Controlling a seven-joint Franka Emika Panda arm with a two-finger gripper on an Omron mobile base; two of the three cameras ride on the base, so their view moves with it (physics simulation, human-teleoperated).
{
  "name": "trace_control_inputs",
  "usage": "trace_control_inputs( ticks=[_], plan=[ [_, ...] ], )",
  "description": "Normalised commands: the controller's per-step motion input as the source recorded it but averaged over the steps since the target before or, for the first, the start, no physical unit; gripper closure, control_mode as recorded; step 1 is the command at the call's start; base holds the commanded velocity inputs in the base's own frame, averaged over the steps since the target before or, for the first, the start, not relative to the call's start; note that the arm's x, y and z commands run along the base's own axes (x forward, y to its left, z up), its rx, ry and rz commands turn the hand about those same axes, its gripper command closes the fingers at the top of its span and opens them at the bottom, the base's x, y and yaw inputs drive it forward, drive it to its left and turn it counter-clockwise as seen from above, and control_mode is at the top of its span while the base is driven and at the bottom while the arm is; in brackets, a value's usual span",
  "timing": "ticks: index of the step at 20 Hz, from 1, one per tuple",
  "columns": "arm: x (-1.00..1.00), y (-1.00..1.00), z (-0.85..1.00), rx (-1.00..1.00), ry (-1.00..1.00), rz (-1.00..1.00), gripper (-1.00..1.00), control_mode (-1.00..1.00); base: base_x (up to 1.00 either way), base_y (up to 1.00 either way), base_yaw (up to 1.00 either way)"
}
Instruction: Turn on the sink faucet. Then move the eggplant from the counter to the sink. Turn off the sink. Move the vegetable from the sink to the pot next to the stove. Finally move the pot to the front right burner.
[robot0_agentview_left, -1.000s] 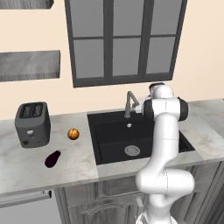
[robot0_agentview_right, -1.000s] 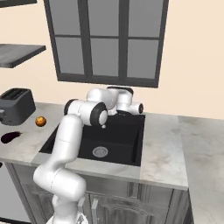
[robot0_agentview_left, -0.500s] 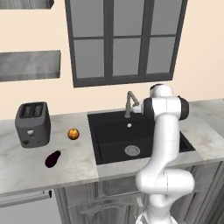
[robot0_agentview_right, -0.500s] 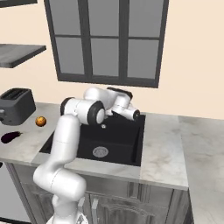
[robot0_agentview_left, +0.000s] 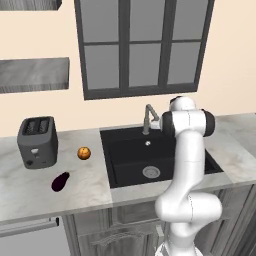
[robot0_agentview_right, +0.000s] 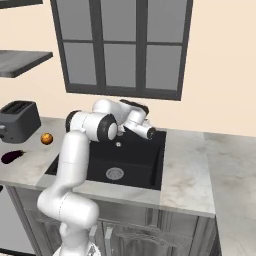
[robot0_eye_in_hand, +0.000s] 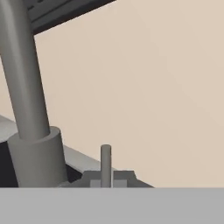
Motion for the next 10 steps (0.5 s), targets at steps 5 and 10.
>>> trace_control_inputs(
  ticks=[5, 10],
  plan=[
    [0.02, -0.43, -0.15, 0.01, 0.05, 0.0, 1.0, -1.0, 0.0, 0.0, 0.0],
    [0.07, -0.48, -0.13, 0.04, 0.02, -0.01, 1.0, -1.0, 0.0, 0.0, 0.0]
  ],
)
